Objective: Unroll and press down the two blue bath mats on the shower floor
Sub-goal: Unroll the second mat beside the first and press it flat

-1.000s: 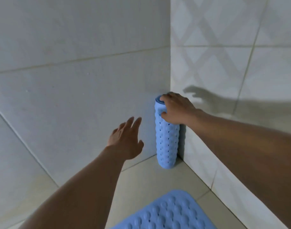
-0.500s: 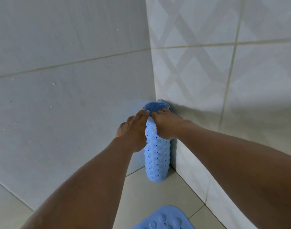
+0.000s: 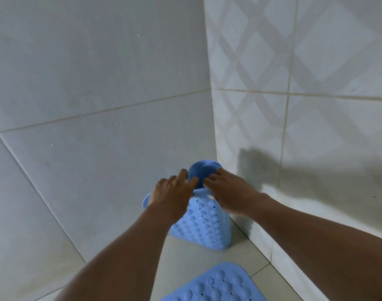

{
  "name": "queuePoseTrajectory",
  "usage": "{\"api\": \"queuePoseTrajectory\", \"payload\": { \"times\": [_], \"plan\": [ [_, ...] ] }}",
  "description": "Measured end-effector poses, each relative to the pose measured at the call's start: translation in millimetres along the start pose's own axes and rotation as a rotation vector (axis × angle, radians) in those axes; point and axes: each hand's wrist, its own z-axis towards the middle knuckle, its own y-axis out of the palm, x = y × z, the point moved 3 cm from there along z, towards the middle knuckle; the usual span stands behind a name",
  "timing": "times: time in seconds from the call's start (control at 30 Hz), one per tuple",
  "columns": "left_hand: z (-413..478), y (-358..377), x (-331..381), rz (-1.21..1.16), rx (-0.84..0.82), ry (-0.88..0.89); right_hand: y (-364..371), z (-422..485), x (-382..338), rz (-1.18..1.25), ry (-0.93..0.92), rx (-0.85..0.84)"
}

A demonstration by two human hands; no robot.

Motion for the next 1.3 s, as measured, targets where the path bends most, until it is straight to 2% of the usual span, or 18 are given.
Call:
{"api": "queuePoseTrajectory", "payload": {
  "times": [0.1,0.2,0.37,0.57,0.83,1.07,1.3],
  "plan": [
    [-23.4,-30.0,-25.6,-0.060,0.040,-0.051,-31.2,11.8,-22.8,0.017,-0.059,0.034],
    [-46.0,-57.8,-52.9,-0.167,-0.004,-0.119,-61.9,26.9,-49.4,0.043,-0.067,-0.043],
    [-91.4,-75.4,-89.4,-0.203,-0.086,-0.183,-72.7,39.1,-101.5,0.080,-0.058,-0.165],
    [-145.3,-44.0,-124.9,-0.212,-0.206,-0.296,-30.9,46.6,-170.8,0.131,-0.101,-0.375],
    [-195.4,-4.8,-167.3,-0.290,-0.137,-0.481,-6.3,105.5,-227.5,0.072,-0.234,-0.498],
    [-237.2,-2.3,-180.2,-0.288,-0.187,-0.555,-0.2,106.6,-265.7,0.042,-0.329,-0.477],
    [-242.5,-6.8,-150.3,-0.309,-0.093,-0.499,-11.6,71.3,-254.9,0.076,-0.186,-0.445]
  ]
}}
